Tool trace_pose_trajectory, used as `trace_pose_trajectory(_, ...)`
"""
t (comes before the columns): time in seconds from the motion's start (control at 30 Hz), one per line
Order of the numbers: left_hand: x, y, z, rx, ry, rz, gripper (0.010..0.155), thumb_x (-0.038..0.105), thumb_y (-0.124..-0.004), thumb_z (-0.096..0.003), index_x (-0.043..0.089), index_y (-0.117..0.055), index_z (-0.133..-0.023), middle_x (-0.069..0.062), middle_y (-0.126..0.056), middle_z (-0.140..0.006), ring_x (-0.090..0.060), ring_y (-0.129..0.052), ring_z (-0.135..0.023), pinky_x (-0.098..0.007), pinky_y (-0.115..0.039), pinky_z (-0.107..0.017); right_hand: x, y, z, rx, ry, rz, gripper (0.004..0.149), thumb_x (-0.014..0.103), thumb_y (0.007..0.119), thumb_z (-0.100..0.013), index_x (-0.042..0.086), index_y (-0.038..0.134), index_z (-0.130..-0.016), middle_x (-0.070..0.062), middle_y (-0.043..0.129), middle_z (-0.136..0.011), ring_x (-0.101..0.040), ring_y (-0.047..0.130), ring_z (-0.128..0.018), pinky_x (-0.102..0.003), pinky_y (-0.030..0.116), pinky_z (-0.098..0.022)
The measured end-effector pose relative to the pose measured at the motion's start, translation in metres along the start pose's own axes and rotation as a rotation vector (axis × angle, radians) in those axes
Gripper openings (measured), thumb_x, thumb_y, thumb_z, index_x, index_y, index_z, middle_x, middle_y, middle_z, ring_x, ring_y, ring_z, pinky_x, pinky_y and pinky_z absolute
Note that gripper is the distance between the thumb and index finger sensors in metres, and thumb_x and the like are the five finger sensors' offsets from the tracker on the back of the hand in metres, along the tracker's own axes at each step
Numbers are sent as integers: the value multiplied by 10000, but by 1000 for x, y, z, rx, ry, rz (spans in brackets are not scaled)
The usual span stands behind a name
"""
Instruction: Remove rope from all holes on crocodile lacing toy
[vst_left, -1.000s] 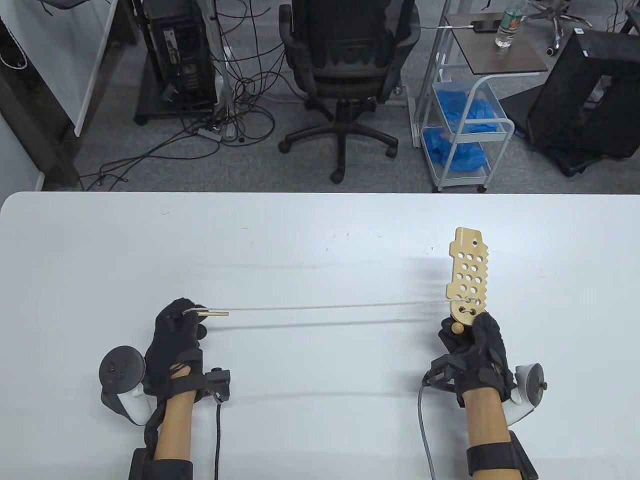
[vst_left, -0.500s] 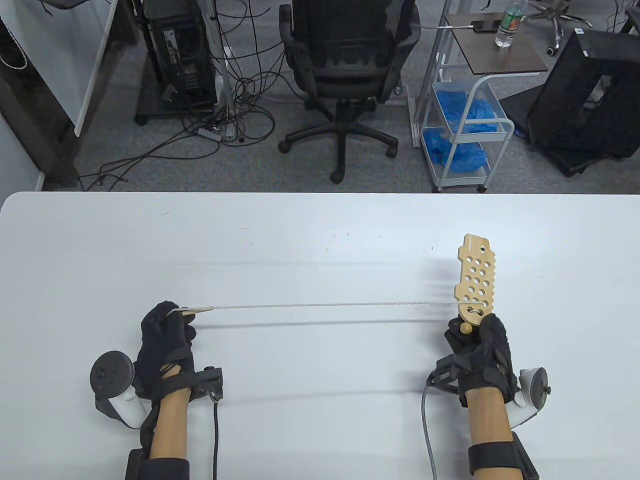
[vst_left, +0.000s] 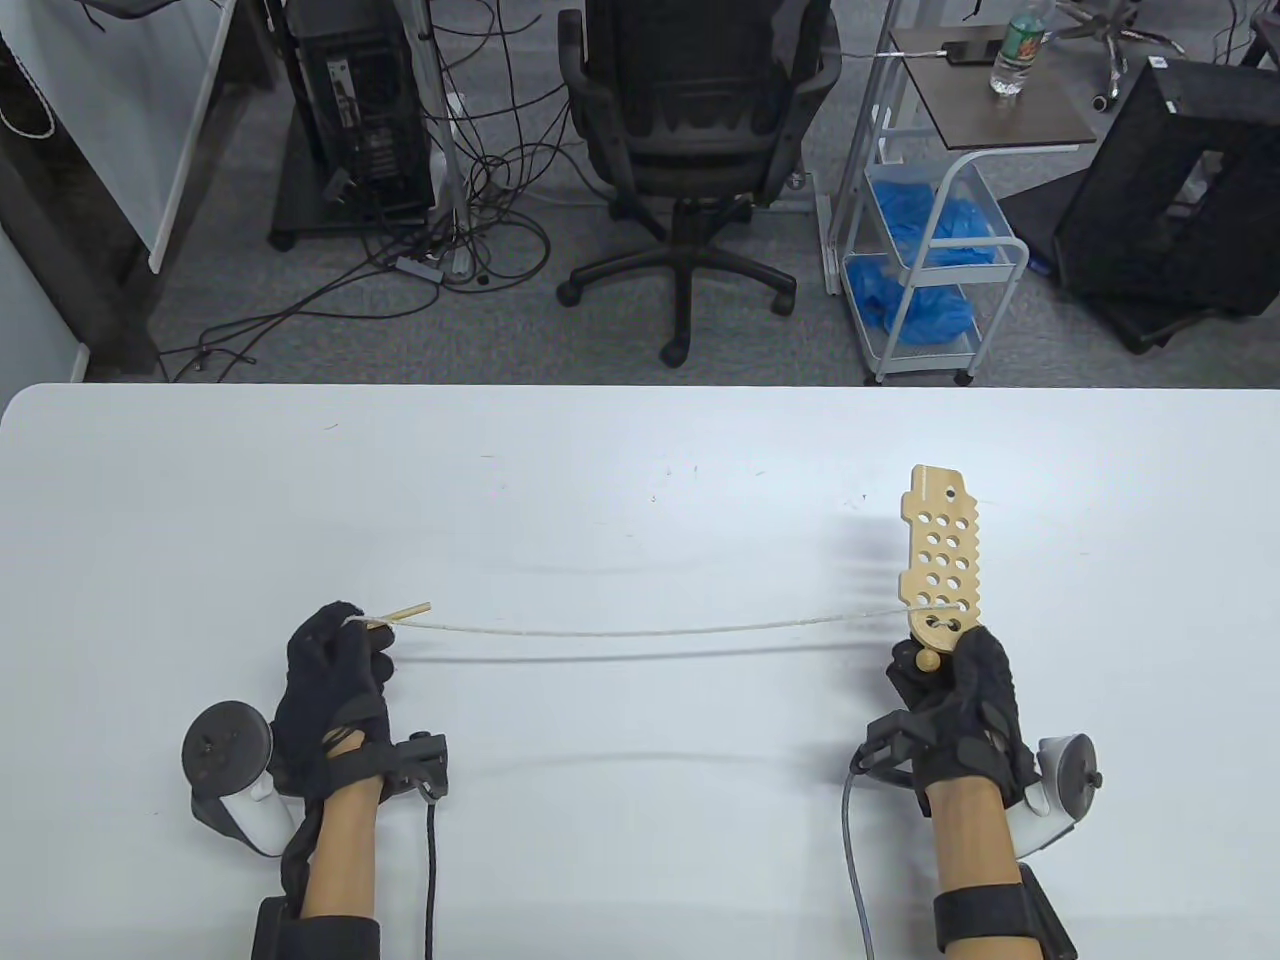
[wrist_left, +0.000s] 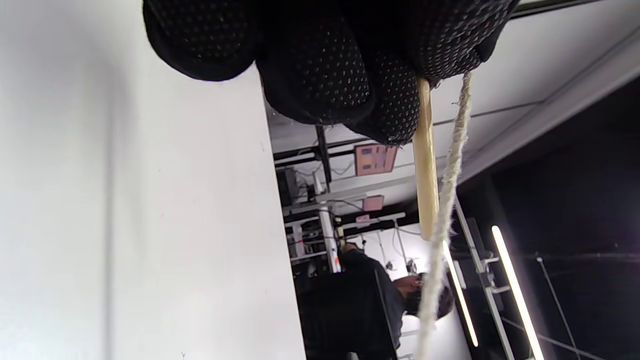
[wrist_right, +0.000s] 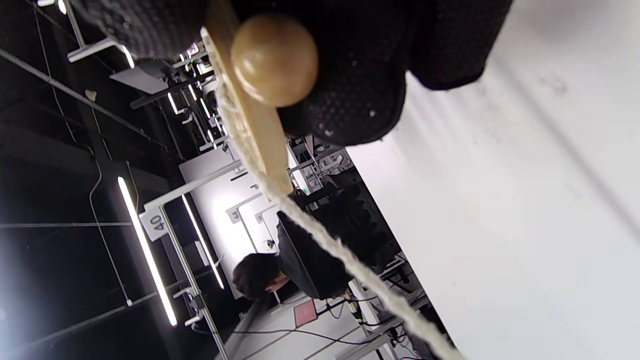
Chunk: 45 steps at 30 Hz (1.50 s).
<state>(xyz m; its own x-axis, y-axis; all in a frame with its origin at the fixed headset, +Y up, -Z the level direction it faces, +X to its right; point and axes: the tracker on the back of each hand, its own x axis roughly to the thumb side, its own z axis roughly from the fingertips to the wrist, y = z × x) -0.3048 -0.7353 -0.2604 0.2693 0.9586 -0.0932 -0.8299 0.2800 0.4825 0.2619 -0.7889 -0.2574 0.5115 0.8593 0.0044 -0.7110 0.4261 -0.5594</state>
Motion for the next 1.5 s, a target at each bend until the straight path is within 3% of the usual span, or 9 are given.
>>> trace_pose_trajectory(0.2, 12, -21, 8, -33, -124, -117, 413, 393, -783, -499, 388, -799, -911, 73, -1013, -710, -106, -981, -525, -391, -847, -473, -6, 22, 7, 88, -65, 171, 511, 386, 776, -438, 93, 713, -853, -167, 909, -696, -332, 968, -497, -584, 749, -492)
trace_pose_trajectory(0.47, 36, -60, 32, -170, -323, -266, 408, 403, -802, -487, 407, -827, -895, 64, -1010, -740, -125, -977, -553, -411, -839, -488, -21, 57, 28, 220, -135, 471, 509, 376, 806, -420, 52, 767, -811, -195, 946, -627, -346, 989, -427, -595, 767, -445)
trace_pose_trajectory(0.93, 75, -97, 81, -299, -658, -442, 408, 410, -821, -477, 401, -842, -885, 55, -990, -785, -137, -964, -598, -434, -824, -517, -54, 101, 72, 483, -139, 574, 502, 364, 818, -406, 42, 794, -790, -204, 962, -598, -354, 995, -398, -599, 773, -424)
trace_pose_trajectory(1.5, 93, -114, 113, -304, -882, -673, 407, 418, -850, -465, 411, -865, -871, 56, -978, -791, -140, -951, -628, -457, -805, -553, -63, 114, 93, 580, -148, 616, 481, 362, 824, -401, 57, 810, -772, -196, 972, -579, -354, 999, -381, -597, 778, -414)
